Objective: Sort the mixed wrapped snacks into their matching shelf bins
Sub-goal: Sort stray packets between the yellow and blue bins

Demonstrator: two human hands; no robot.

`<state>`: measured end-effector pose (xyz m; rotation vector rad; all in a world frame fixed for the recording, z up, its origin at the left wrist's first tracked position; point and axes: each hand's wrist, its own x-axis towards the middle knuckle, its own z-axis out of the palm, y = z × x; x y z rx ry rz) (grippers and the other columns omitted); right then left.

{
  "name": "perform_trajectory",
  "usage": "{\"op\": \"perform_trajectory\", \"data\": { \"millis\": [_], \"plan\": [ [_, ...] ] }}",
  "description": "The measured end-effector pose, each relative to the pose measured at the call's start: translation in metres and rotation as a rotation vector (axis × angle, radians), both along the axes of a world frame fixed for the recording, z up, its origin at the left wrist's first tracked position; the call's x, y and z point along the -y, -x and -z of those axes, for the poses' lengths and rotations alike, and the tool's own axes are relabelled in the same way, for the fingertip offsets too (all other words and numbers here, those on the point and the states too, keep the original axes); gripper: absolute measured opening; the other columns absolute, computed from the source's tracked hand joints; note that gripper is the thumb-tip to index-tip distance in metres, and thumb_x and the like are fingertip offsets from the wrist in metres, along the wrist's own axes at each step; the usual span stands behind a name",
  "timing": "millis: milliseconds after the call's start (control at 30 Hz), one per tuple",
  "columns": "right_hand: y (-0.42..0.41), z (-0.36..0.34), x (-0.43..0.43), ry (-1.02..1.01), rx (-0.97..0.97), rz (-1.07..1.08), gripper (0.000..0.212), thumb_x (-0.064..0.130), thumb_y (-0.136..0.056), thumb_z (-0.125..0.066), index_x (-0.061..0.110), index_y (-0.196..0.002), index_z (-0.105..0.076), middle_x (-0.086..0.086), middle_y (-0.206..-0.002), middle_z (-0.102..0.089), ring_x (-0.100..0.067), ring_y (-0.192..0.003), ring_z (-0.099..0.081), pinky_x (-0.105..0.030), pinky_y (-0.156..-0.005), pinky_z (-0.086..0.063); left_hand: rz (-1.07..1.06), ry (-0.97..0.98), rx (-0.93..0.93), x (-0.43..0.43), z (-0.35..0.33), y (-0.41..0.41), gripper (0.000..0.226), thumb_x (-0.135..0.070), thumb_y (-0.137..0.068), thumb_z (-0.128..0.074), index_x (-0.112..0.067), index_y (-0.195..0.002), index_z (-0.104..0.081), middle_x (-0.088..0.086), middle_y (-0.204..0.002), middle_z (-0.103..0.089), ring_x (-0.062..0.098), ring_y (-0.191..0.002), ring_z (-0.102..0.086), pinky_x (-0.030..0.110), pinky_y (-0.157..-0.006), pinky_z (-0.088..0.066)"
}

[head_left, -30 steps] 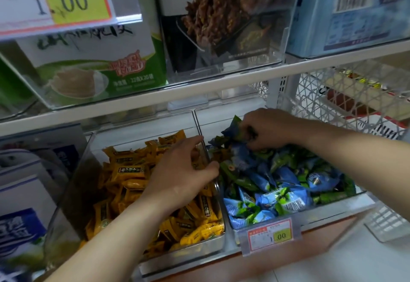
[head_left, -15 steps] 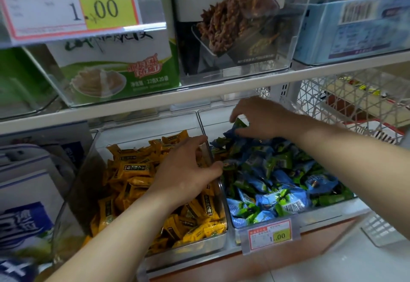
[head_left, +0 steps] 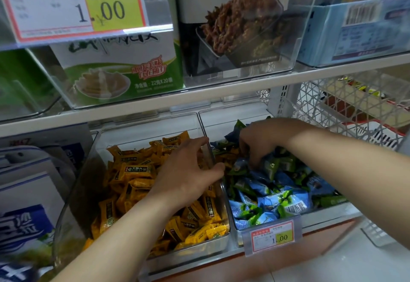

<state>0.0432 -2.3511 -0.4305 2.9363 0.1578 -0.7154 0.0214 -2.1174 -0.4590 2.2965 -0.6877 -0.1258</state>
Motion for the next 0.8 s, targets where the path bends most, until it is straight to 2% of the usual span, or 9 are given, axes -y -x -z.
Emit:
{"op": "perform_trajectory", "data": {
  "millis": [100, 167, 267, 400, 533, 633, 733, 800],
  "plan": [
    [-0.013, -0.001, -0.011, -0.08, 0.119, 0.002, 0.036, 0.048, -0.074, -0.079, 0.016, -0.089, -0.073, 0.002, -0.078, -0.067, -0.017, -0.072, -0.063, -0.028, -0.057, -0.049, -0.003, 0.008, 0.001, 0.0, 0.0, 0.0, 0.086, -0.073, -0.065, -0.056, -0.044, -0.143, -0.038, -0.016, -0.146, -0.043, 0.009, -0.131, -0.044, 0.029, -0.101, -0.038],
    [-0.019, 0.006, -0.019, -0.27, 0.218, 0.017, 0.026, 0.037, -0.081, -0.075, 0.016, -0.094, -0.072, 0.002, -0.09, -0.069, -0.017, -0.084, -0.065, -0.03, -0.068, -0.054, -0.008, 0.013, 0.0, 0.0, 0.0, 0.0, 0.085, -0.071, -0.065, -0.058, -0.042, -0.143, -0.039, -0.015, -0.145, -0.045, 0.009, -0.129, -0.046, 0.03, -0.101, -0.04],
    [-0.021, 0.023, -0.026, -0.498, 0.248, 0.07, 0.023, 0.037, -0.082, -0.075, 0.022, -0.098, -0.066, 0.006, -0.097, -0.065, -0.012, -0.089, -0.061, -0.023, -0.067, -0.047, -0.009, 0.013, 0.003, 0.0, 0.0, 0.0, 0.085, -0.071, -0.065, -0.058, -0.041, -0.143, -0.04, -0.015, -0.143, -0.047, 0.007, -0.126, -0.048, 0.029, -0.1, -0.04],
    [-0.019, 0.046, -0.021, -0.489, 0.162, 0.081, 0.038, 0.05, -0.076, -0.077, 0.025, -0.102, -0.064, 0.01, -0.095, -0.063, -0.012, -0.09, -0.061, -0.024, -0.071, -0.048, -0.01, 0.024, -0.009, 0.0, 0.0, 0.0, 0.087, -0.073, -0.062, -0.057, -0.042, -0.141, -0.042, -0.017, -0.137, -0.049, 0.001, -0.116, -0.05, 0.023, -0.091, -0.039],
    [-0.015, 0.05, -0.014, -0.555, 0.041, 0.06, 0.06, 0.031, -0.076, -0.079, 0.026, -0.131, -0.057, 0.013, -0.111, -0.061, -0.008, -0.1, -0.058, -0.02, -0.078, -0.042, -0.012, 0.032, -0.01, 0.001, -0.001, 0.0, 0.089, -0.075, -0.059, -0.054, -0.043, -0.14, -0.043, -0.018, -0.134, -0.051, 0.001, -0.117, -0.051, 0.028, -0.096, -0.044],
    [-0.017, 0.048, -0.011, -0.55, -0.066, 0.048, 0.073, 0.022, -0.078, -0.079, 0.025, -0.144, -0.047, 0.008, -0.13, -0.059, -0.011, -0.113, -0.056, -0.027, -0.093, -0.046, -0.017, 0.028, -0.011, 0.001, -0.001, 0.001, 0.09, -0.075, -0.058, -0.054, -0.042, -0.141, -0.043, -0.016, -0.136, -0.05, 0.003, -0.12, -0.05, 0.034, -0.102, -0.044],
    [-0.019, 0.049, -0.013, -0.48, -0.126, 0.013, 0.085, 0.02, -0.081, -0.077, 0.025, -0.153, -0.032, 0.003, -0.143, -0.05, -0.011, -0.115, -0.05, -0.028, -0.094, -0.042, -0.019, 0.033, -0.007, 0.0, -0.001, 0.002, 0.088, -0.074, -0.059, -0.055, -0.042, -0.141, -0.043, -0.016, -0.137, -0.051, 0.0, -0.117, -0.051, 0.031, -0.1, -0.044],
    [-0.02, 0.051, -0.014, -0.455, -0.139, -0.001, 0.091, 0.02, -0.082, -0.076, 0.026, -0.155, -0.023, 0.0, -0.148, -0.044, -0.016, -0.123, -0.048, -0.031, -0.098, -0.041, -0.021, 0.037, 0.0, 0.001, -0.001, 0.002, 0.085, -0.071, -0.062, -0.057, -0.042, -0.141, -0.044, -0.017, -0.135, -0.051, -0.002, -0.115, -0.052, 0.027, -0.097, -0.042]
  ]
}}
